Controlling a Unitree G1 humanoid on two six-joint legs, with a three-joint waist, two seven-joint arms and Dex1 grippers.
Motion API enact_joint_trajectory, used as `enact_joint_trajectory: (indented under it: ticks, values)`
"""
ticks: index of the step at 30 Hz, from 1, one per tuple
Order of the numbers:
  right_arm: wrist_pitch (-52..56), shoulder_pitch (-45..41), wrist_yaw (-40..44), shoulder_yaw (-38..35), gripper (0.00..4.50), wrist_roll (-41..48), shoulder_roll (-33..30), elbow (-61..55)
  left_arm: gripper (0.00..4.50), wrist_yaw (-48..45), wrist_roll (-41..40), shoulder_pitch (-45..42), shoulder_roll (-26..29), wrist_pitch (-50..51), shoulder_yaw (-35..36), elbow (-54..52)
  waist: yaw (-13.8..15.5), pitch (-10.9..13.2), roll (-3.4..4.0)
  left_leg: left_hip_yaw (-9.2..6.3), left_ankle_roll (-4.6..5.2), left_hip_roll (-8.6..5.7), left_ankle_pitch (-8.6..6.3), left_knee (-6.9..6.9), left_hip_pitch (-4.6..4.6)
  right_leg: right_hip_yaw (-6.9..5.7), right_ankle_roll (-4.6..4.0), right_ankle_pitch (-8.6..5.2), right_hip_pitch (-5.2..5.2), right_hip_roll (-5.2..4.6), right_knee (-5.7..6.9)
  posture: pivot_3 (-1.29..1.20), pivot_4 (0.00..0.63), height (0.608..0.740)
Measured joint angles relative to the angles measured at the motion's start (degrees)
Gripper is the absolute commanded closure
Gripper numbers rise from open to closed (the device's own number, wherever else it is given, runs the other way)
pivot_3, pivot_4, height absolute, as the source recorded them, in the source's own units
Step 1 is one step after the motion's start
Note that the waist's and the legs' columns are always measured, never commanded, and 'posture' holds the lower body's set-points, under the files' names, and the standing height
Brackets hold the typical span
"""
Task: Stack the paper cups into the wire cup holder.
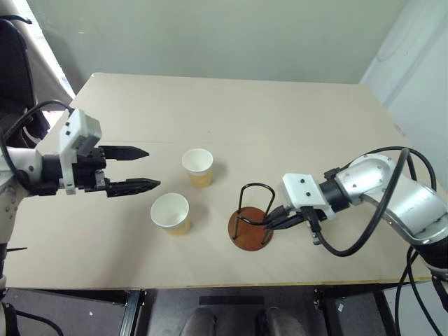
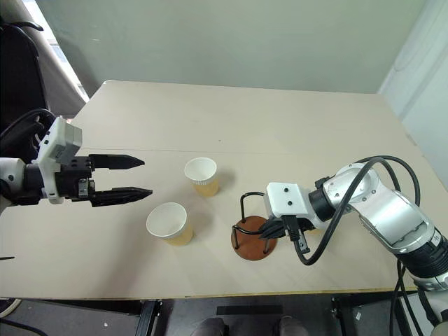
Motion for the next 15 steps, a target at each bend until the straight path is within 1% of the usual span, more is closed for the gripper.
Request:
enact_joint_trajectory:
  ticks: [5,7,11,14,15]
  values:
    - [-1.59,-0.09,1.46,0.06,4.48,-1.53,0.78,1.33,0.0,-5.62,-2.26,0.76,3.65,0.85,-0.1,-4.47,-0.01,-0.02,-0.04,0.0,0.0,0.0,0.0,-0.02,0.11,0.01,-0.03,-0.01,0.11,0.01,-0.01,0.0,0.15,0.74]
    - [-1.87,-0.09,1.67,0.07,4.48,-2.0,0.95,1.45,0.0,-6.72,-2.74,0.87,4.48,0.91,-0.11,-6.02,-0.02,-0.02,-0.04,0.01,0.02,0.0,-0.01,-0.08,0.3,0.02,-0.08,-0.04,0.27,0.0,-0.01,0.0,0.15,0.74]
    - [-1.94,-0.08,2.13,0.06,4.48,-2.39,1.11,1.44,0.0,-7.42,-2.73,1.62,5.26,0.9,-0.34,-7.06,-0.05,-0.02,-0.04,0.01,0.03,0.02,-0.02,-0.09,0.35,0.02,-0.15,-0.07,0.3,0.0,0.03,0.0,0.15,0.74]
    - [-1.04,0.01,2.73,0.15,3.72,-2.65,1.11,1.5,0.0,-7.34,-2.59,1.63,5.26,0.82,-0.68,-7.06,-0.04,-0.02,-0.04,0.0,0.03,0.02,-0.02,-0.08,0.33,0.02,-0.19,-0.08,0.29,0.0,0.03,0.0,0.15,0.74]
    - [-0.4,0.05,2.79,0.19,3.39,-2.68,1.11,1.66,0.0,-7.29,-2.43,1.62,5.26,0.76,-0.85,-7.04,-0.04,-0.01,-0.02,0.01,0.03,0.02,-0.02,-0.08,0.28,0.02,-0.19,-0.08,0.24,0.0,0.02,0.0,0.15,0.74]
